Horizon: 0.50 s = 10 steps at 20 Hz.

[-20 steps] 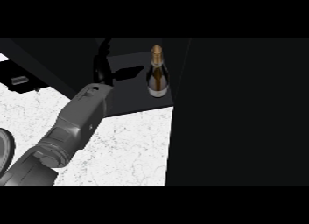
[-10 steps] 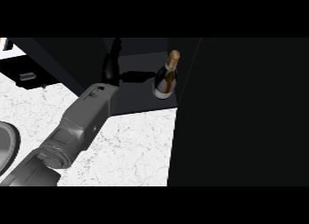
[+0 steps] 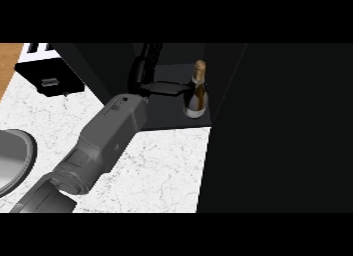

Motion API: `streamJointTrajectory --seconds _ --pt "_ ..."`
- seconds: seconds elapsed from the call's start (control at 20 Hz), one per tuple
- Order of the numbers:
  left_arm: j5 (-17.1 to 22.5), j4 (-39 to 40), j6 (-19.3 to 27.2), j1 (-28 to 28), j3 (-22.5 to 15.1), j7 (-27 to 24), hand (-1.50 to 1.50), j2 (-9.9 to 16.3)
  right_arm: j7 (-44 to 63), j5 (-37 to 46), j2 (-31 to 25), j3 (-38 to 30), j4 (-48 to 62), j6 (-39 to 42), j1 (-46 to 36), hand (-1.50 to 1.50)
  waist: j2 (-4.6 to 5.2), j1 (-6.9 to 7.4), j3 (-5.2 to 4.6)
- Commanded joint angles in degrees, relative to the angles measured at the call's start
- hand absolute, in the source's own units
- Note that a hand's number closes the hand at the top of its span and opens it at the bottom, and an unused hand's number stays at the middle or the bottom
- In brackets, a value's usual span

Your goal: Pick up the wine, place it into the cabinet and close the cabinet

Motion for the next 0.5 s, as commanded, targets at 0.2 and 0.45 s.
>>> streamJointTrajectory --seconds 0.2,0.45 --pt "-1.2 -6.2 -6.2 0.8 0.1 5.2 -1.50 4.5 3.4 -0.3 -1.4 -1.0 -3.8 -2.1 2.0 -1.50 -1.85 3.83 0.42" --pt "-3.6 -17.5 0.8 4.3 -2.5 7.5 -1.50 -0.3 4.2 4.0 -1.1 2.5 -3.5 -4.5 0.7 -1.50 -2.25 4.93 0.41"
